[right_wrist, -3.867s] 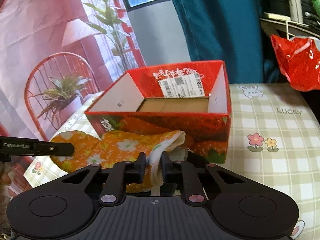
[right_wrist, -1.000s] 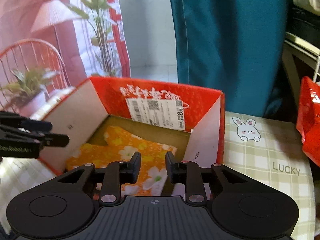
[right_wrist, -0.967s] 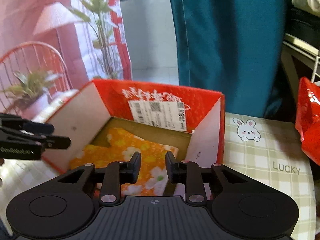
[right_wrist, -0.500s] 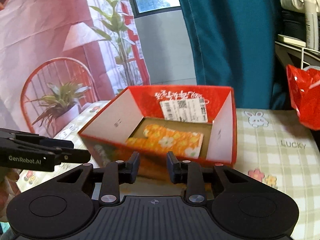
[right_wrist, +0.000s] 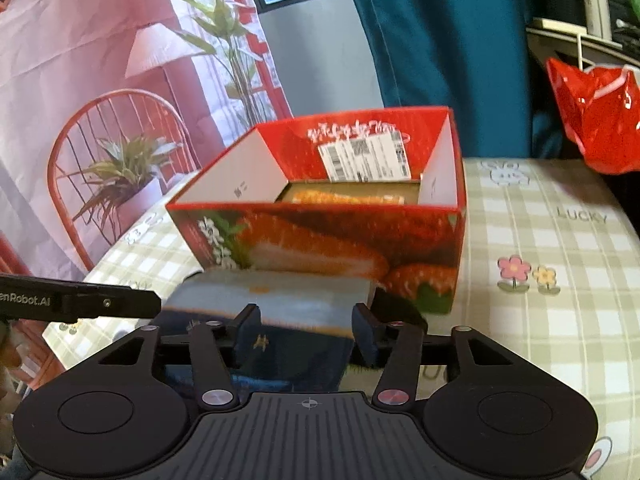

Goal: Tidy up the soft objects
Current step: 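Grasp the blue cotton pad packet with both grippers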

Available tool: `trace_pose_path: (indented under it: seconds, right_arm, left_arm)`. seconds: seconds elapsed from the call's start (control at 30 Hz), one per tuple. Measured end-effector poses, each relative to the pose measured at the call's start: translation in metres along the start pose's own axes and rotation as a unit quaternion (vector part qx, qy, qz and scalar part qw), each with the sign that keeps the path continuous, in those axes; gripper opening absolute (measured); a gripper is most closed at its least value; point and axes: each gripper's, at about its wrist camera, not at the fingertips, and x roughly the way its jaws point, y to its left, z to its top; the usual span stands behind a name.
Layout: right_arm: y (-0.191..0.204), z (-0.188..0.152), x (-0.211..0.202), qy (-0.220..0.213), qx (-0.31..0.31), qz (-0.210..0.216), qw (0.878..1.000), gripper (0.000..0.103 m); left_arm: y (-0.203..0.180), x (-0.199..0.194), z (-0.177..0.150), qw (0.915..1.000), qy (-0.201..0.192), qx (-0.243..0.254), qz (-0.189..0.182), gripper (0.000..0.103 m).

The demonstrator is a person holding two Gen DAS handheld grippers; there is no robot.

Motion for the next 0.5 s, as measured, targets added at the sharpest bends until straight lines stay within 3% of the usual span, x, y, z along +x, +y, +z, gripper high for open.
trace_pose_path:
  seconds: [0.5]
  right_arm:
    - [-0.003,-0.014,0.011,0.029,0.023,0.012,0.999,0.055]
  left_arm:
    - [-0.004,0.012,-0.010,0.9997,0.017,-0.006,-0.018,0.057]
